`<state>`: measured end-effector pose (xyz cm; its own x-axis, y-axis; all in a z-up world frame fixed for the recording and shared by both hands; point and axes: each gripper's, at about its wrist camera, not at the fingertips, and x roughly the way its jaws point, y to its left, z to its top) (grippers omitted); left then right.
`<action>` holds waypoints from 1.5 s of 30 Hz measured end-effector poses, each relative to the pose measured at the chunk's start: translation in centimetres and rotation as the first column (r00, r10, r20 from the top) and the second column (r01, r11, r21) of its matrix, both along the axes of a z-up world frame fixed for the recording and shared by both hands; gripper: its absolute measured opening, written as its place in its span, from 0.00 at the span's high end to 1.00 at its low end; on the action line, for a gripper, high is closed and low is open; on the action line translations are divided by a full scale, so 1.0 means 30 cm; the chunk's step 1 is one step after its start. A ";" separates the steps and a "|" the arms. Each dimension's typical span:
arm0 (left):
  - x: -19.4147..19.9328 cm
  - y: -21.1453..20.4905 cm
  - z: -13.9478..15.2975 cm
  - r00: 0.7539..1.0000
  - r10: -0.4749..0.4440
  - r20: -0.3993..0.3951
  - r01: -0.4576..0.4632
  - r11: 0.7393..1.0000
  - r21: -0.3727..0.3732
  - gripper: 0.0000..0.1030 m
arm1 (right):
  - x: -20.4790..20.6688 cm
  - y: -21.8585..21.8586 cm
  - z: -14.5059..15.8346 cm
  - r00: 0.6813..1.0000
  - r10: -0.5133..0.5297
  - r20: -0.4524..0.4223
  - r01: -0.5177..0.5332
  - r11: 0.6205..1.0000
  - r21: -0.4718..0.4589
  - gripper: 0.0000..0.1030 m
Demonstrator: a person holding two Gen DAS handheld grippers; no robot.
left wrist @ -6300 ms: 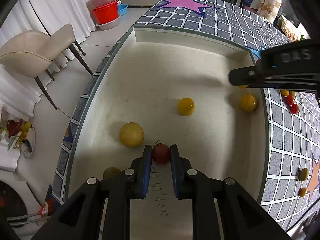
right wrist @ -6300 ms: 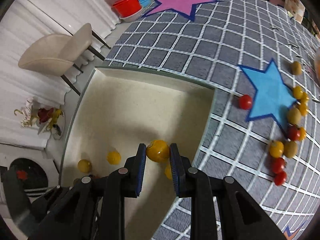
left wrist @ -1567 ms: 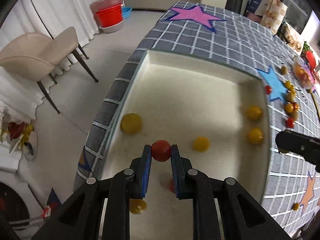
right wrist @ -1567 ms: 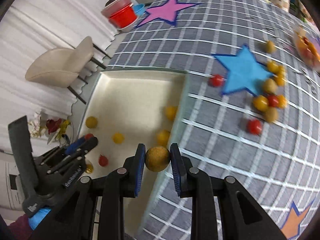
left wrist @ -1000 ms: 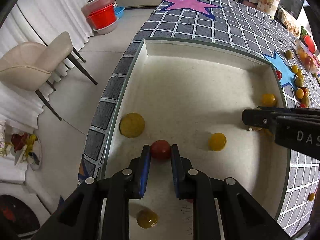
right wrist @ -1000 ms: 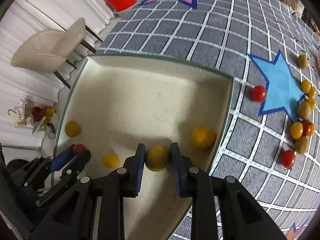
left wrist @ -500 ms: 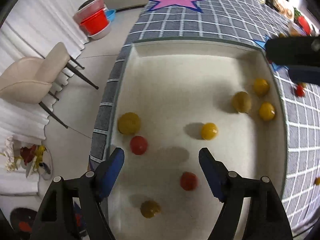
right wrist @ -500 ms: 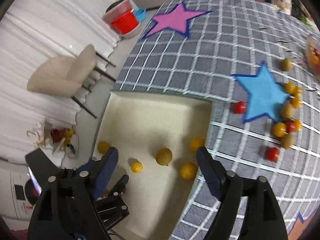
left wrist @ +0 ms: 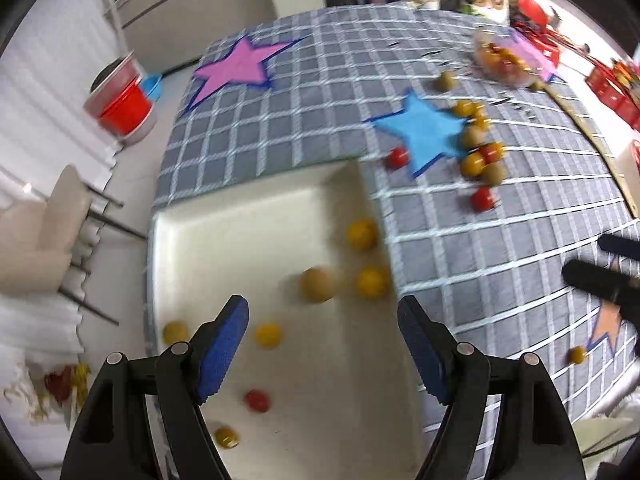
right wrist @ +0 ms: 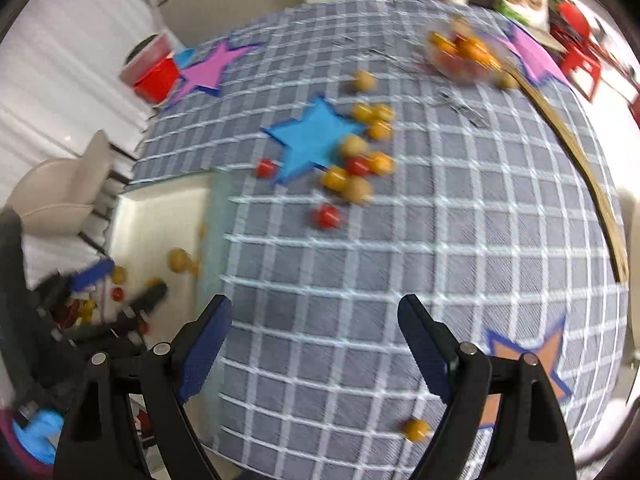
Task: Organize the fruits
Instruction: 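Move both tools back toward the tomatoes near the blue star, then grasp a yellow tomato with the right tool while the left grasps a red tomato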
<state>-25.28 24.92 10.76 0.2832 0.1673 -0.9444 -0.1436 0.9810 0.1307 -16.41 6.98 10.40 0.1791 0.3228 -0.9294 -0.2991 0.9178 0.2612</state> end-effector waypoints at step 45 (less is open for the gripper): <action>0.350 -0.347 -0.228 0.999 -0.043 -0.011 0.041 0.991 -0.128 0.54 | -0.306 -0.174 -0.263 0.995 0.098 -0.006 -0.097 0.968 -0.233 0.53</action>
